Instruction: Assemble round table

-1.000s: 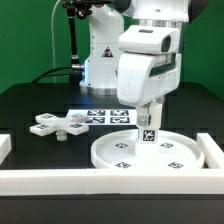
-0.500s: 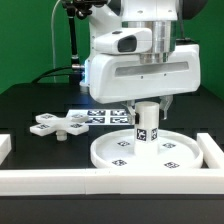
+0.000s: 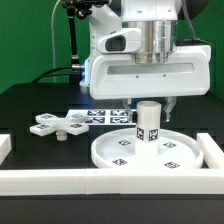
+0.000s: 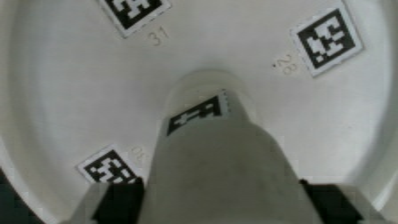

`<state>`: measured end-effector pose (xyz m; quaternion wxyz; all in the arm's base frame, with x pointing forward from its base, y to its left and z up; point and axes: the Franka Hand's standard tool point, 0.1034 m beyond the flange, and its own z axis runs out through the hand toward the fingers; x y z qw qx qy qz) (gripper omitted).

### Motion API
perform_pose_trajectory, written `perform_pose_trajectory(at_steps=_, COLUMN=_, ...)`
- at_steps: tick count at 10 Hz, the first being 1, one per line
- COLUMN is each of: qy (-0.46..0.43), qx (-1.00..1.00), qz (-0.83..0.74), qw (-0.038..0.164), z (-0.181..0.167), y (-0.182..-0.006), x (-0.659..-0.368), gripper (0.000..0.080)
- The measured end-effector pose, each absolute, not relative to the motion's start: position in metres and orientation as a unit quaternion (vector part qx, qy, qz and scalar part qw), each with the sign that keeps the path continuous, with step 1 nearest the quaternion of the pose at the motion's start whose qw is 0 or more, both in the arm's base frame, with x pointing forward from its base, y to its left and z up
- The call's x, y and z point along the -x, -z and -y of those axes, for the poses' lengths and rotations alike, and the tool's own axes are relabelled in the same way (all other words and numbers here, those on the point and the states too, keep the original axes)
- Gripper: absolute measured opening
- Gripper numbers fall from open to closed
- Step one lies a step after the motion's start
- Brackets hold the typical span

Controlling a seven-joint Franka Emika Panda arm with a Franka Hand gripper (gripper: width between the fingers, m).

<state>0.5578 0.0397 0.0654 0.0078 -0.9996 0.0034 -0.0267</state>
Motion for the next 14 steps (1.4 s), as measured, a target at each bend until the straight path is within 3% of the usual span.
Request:
perform_pose_trajectory(at_steps=3, qy=0.025, qx=0.993, qz=-0.113, qw=0.016, z=-0.0380, y=-0.0652, x=-0.5578, gripper=0.0412)
perform_pose_trajectory(at_steps=7, qy=0.022, qx=0.934, qz=-0.353, qw=0.050, z=-0.0364, y=-0.0645, x=-0.5558, gripper=0.0412)
perform_pose_trajectory(at_steps=10, qy=0.005, qx=0.910, qz=-0.412, qw=0.044, z=-0.0400, y=-0.0667, x=-0.5583, gripper=0.0412)
perform_pose_trajectory(at_steps=14, qy=-0.006, qx=0.842, qz=-0.536, qw=0.058, z=-0.0378, y=-0.0646, x=-0.5564, gripper=0.0412)
